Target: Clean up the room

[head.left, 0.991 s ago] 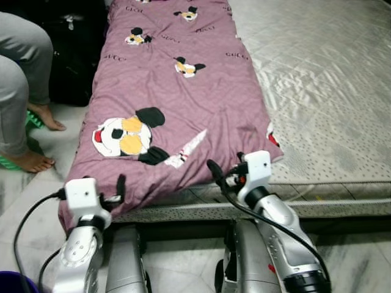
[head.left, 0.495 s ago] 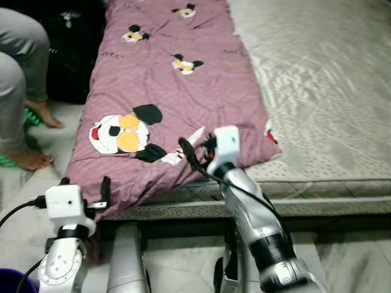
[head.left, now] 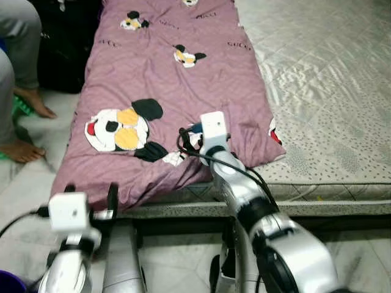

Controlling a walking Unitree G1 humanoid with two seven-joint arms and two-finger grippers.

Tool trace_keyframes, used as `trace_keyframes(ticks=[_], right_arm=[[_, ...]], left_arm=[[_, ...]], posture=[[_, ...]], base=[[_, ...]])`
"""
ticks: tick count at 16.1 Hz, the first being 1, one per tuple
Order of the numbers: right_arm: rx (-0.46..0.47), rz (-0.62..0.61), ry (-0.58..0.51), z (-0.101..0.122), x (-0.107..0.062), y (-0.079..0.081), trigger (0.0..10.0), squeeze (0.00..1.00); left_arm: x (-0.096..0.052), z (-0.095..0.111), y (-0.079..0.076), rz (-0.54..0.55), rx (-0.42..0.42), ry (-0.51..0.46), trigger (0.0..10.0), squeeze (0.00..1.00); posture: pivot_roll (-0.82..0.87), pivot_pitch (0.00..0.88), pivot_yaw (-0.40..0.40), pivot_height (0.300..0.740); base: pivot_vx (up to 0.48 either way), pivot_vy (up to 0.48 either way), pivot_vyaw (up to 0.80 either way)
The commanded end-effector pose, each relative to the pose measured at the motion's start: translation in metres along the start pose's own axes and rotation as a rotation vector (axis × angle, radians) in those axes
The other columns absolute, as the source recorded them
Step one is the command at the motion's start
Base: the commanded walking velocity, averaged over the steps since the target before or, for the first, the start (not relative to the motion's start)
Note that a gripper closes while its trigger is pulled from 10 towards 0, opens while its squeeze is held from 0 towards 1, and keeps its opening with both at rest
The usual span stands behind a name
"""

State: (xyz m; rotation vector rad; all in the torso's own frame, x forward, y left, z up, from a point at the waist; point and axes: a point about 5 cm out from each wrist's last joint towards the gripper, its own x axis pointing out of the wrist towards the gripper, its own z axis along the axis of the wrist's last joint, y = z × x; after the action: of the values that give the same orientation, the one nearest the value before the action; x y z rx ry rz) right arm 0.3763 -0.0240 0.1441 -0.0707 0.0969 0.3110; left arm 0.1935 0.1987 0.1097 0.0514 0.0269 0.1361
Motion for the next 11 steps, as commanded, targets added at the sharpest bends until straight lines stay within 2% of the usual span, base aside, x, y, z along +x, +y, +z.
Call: trace_keyframes(ticks=[1, 2, 5, 6, 7, 11], right_arm=[[-0.021, -0.010, 0.053, -0.004, 0.001, 0.005, 10.0, 0.00], [-0.036, -0.021, 0.111, -0.011, 0.001, 0.005, 10.0, 0.00], [-0.080, -0.029, 0.171, -0.023, -0.001, 0.003, 10.0, 0.00], [-0.118, -0.048, 0.199, -0.031, -0.004, 0.000, 4.7, 0.00], [-0.137, -0.079, 0.224, -0.038, -0.006, -0.005, 0.0, 0.00], [-0.074, -0.181, 0.217, -0.036, -0.006, -0.026, 0.0, 0.00]], left_arm=[[-0.004, 0.002, -0.001, 0.006, 0.007, 0.007, 10.0, 0.00], [-0.005, 0.002, -0.004, -0.005, 0.003, 0.018, 10.0, 0.00], [0.001, 0.005, -0.008, -0.022, -0.003, 0.014, 10.0, 0.00], [0.003, 0.006, -0.008, -0.023, -0.002, 0.016, 10.0, 0.00], [0.004, 0.005, -0.008, -0.023, -0.003, 0.017, 10.0, 0.00], [0.006, 0.003, -0.008, -0.020, -0.010, 0.029, 10.0, 0.00]], posture=[[0.27, 0.267, -0.070, 0.535], [0.27, 0.268, -0.066, 0.535], [0.26, 0.271, -0.061, 0.535], [0.26, 0.268, -0.057, 0.535], [0.26, 0.265, -0.056, 0.535], [0.25, 0.248, -0.053, 0.535]], base=[[0.000, 0.000, 0.00], [0.000, 0.000, 0.00], [0.000, 0.000, 0.00], [0.000, 0.000, 0.00], [0.000, 0.000, 0.00], [0.000, 0.000, 0.00]])
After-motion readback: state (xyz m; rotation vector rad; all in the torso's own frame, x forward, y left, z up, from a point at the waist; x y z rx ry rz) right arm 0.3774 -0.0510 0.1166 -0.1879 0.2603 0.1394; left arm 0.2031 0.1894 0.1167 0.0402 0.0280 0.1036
